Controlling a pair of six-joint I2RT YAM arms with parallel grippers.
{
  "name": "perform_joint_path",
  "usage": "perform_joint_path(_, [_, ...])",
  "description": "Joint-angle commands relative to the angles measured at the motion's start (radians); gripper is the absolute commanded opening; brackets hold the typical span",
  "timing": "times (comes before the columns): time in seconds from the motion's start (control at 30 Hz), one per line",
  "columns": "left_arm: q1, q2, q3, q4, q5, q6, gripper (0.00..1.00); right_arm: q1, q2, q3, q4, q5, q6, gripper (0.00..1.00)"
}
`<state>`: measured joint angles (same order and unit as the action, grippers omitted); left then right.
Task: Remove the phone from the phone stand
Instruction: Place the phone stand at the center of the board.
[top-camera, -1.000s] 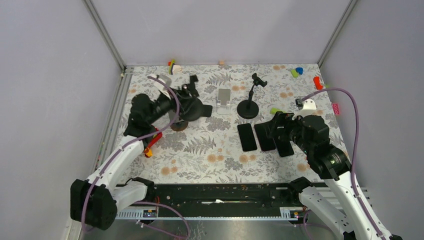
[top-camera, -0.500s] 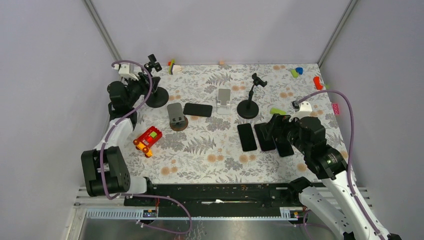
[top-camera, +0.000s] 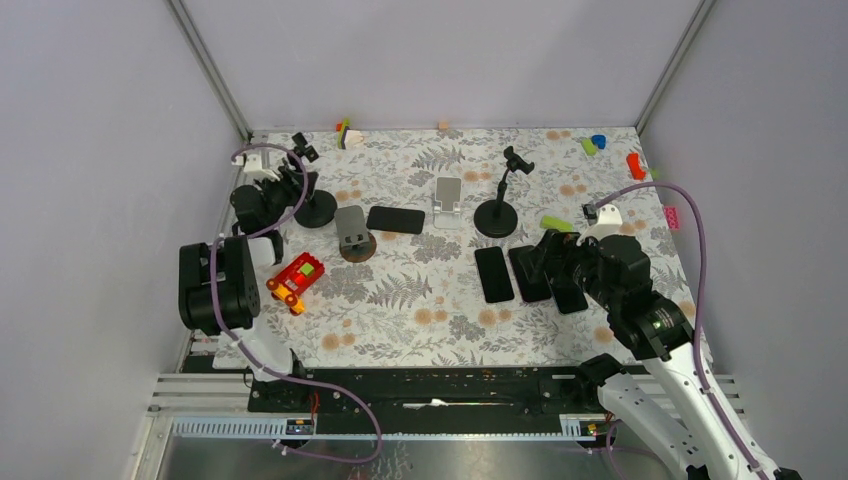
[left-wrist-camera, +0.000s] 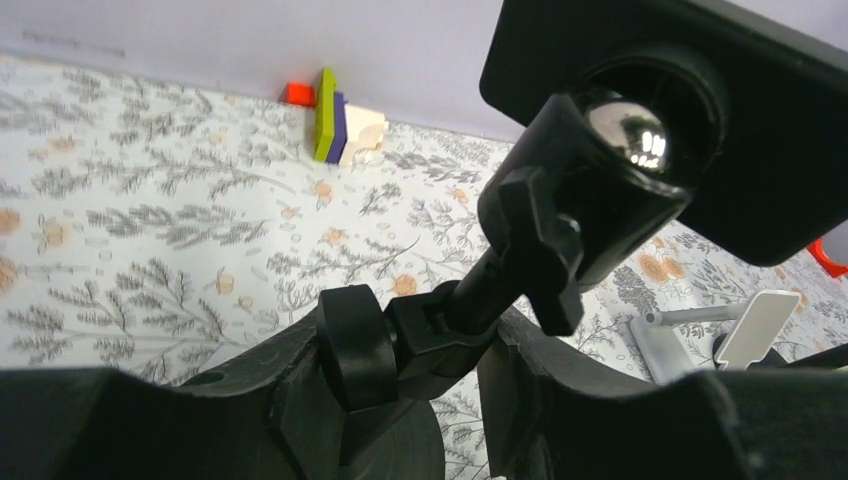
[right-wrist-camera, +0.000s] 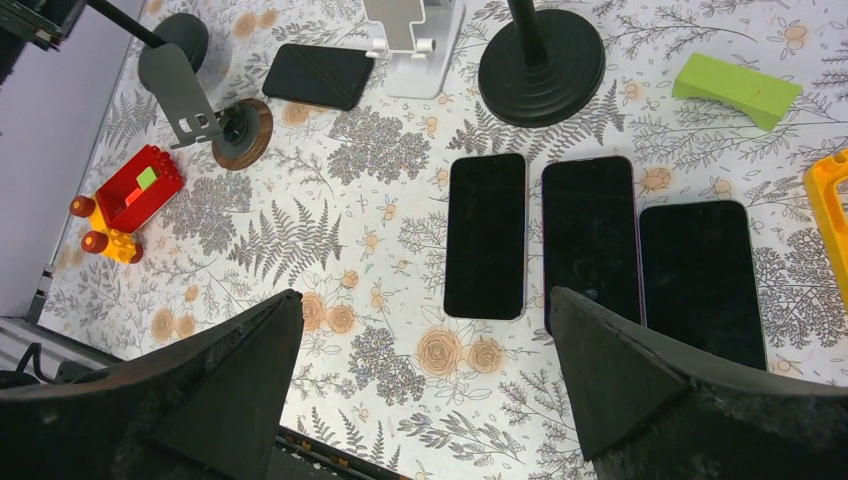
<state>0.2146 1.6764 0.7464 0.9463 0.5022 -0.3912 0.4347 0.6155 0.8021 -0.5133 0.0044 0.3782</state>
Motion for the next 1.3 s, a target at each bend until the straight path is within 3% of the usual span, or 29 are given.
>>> perform_joint_path(0.0, [0.03,0.052,-0.015,0.36,0.009,-0.085,0.05,-0.001,-0.003,-0.009,0.034,-0.027,0.004,1.0])
perform_joint_path(0.2, [0.033,0.095,-0.062,0.386,0.018,-0.047,0.19,-0.001,-0.011,-0.016,0.04,-0.029,-0.002,1.0])
perform_joint_path(0.37, [0.032,0.087,-0.085,0.335,0.015,-0.027,0.46,-0.001,-0.005,-0.015,0.042,-0.037,-0.001,1.0])
perform_joint_path(0.47, [0.032,0.067,-0.08,0.253,0.018,-0.022,0.52,-0.001,-0.003,-0.015,0.043,-0.035,0.0,1.0])
perform_joint_path(0.63, [0.031,0.036,-0.102,0.215,-0.032,-0.016,0.71,-0.001,-0.009,-0.016,0.043,-0.032,-0.007,1.0])
perform_joint_path(0.83, [0.031,-0.045,-0.114,0.108,-0.08,-0.014,0.82,-0.001,-0.009,-0.011,0.042,-0.019,-0.046,1.0])
perform_joint_path(0.9, [0.024,-0.099,-0.138,0.061,-0.106,0.005,0.98,-0.001,-0.002,-0.002,0.041,-0.016,-0.062,1.0])
perform_joint_path(1.27, [-0.088,-0.505,-0.202,-0.355,-0.336,0.045,0.99,-0.001,0.181,0.204,-0.058,-0.143,-0.149,1.0])
